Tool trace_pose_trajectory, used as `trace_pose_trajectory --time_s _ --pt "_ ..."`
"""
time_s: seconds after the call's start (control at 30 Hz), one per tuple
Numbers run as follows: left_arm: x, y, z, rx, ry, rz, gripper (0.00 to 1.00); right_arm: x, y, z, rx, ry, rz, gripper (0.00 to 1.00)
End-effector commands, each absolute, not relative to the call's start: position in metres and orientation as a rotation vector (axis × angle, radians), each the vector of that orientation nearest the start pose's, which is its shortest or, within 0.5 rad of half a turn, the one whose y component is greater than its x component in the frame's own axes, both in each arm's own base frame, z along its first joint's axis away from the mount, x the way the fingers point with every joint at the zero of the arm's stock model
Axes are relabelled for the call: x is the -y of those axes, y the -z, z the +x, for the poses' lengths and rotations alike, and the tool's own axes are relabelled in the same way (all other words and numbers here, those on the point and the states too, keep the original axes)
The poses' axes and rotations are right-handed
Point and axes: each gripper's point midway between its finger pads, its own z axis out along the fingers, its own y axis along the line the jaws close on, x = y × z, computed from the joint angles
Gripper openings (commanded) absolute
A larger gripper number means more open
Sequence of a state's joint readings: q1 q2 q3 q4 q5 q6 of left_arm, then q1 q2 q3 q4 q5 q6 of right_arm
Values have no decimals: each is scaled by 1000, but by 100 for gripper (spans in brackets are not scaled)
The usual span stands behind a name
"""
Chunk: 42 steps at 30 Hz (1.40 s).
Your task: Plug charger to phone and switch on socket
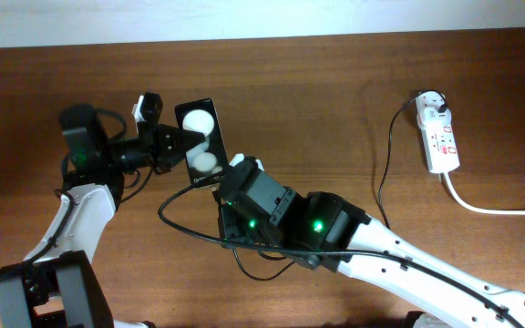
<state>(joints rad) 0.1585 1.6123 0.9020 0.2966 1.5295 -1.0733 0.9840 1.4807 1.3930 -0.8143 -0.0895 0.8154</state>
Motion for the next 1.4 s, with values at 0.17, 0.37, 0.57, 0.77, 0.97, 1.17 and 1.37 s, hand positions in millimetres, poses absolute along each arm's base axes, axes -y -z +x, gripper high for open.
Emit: trace_pose_trajectory --time_s 0.17,0.37,0.57,0.77,0.97,1.17,1.37 --pt "118 -238 348 -2087 2067 -28 0 -338 -226 207 -2663 -826 -248 4" --pt "118 -238 348 -2105 2092 -76 0 -339 -227 208 -2656 -832 -248 4" --pt "118 -238 348 -2112 2102 -96 0 -335 -226 211 -2649 -796 -233 4" --pt "118 -238 348 -2116 2108 -107 0 -335 -229 220 -2606 -772 -208 5" --pt "115 -232 363 -2086 1978 -116 0 -335 -223 203 -2687 -807 -252 4" --pt "116 -234 357 -2078 2001 -54 0 -339 -227 208 -2654 -825 -245 4" --pt "118 -237 350 -2089 2059 -44 0 -337 -227 212 -2642 -803 -232 4"
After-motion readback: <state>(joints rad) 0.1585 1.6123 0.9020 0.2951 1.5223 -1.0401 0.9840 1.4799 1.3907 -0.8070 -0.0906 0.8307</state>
